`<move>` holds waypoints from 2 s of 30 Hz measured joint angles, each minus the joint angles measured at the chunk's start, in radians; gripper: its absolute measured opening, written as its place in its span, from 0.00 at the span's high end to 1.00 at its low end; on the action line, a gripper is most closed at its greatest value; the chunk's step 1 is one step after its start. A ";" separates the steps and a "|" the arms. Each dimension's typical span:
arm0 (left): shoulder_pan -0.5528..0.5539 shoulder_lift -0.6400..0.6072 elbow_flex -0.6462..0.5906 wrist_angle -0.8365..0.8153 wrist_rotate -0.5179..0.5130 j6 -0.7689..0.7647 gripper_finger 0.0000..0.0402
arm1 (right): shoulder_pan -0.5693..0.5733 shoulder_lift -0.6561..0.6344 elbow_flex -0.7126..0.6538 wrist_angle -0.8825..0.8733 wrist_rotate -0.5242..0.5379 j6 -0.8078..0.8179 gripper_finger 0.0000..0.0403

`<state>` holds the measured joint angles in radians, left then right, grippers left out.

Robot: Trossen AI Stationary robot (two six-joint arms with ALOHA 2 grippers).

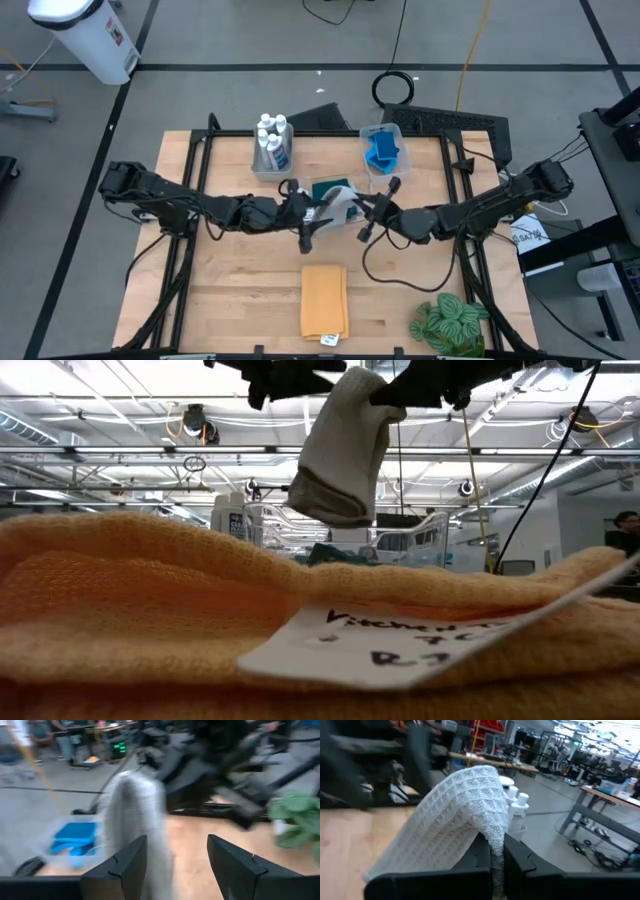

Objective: Pick & Place Kitchen Items
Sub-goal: Put the gray towel into the transparent bin

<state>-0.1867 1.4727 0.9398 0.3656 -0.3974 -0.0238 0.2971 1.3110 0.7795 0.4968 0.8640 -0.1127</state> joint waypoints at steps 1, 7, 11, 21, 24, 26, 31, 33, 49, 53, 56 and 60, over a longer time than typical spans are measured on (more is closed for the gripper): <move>0.001 0.000 0.000 -0.006 -0.023 0.001 0.48 | 0.005 0.001 0.000 0.016 -0.002 -0.003 1.00; 0.000 0.000 0.000 -0.050 -0.127 0.004 0.48 | 0.023 0.002 0.000 0.033 -0.077 0.000 1.00; 0.002 0.000 0.000 -0.060 -0.163 0.004 0.48 | 0.029 0.001 0.000 0.044 -0.126 -0.001 1.00; 0.001 0.000 0.000 -0.069 -0.145 0.079 0.48 | 0.039 0.001 0.000 0.025 -0.298 -0.012 1.00; 0.001 0.000 0.000 -0.069 -0.096 0.087 0.48 | 0.039 0.001 0.000 0.021 -0.349 -0.013 1.00; 0.001 0.000 0.000 -0.067 -0.062 0.097 0.48 | 0.038 0.000 0.000 0.012 -0.376 -0.021 1.00; 0.001 0.000 0.000 -0.064 0.058 0.089 0.48 | 0.038 -0.026 0.000 -0.057 -0.504 -0.046 1.00; 0.000 0.000 0.000 -0.058 0.116 0.086 0.48 | 0.038 -0.048 0.000 -0.090 -0.534 -0.030 1.00; 0.029 0.000 0.001 0.002 0.380 -0.057 0.48 | 0.003 -0.116 0.160 -0.545 -0.610 0.086 1.00; 0.064 -0.017 0.032 -0.110 0.399 -0.128 0.48 | -0.004 -0.070 0.191 -0.590 -0.656 0.091 1.00; 0.087 -0.017 0.164 -0.388 0.408 -0.151 0.48 | -0.006 -0.031 0.209 -0.619 -0.690 0.097 1.00; 0.095 0.036 0.372 -0.719 0.427 -0.069 0.48 | -0.020 0.012 0.232 -0.640 -0.691 0.094 1.00</move>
<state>-0.0917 1.5083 1.3117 -0.3534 0.0295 -0.0930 0.2775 1.3225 1.0114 -0.1428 0.1732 -0.0185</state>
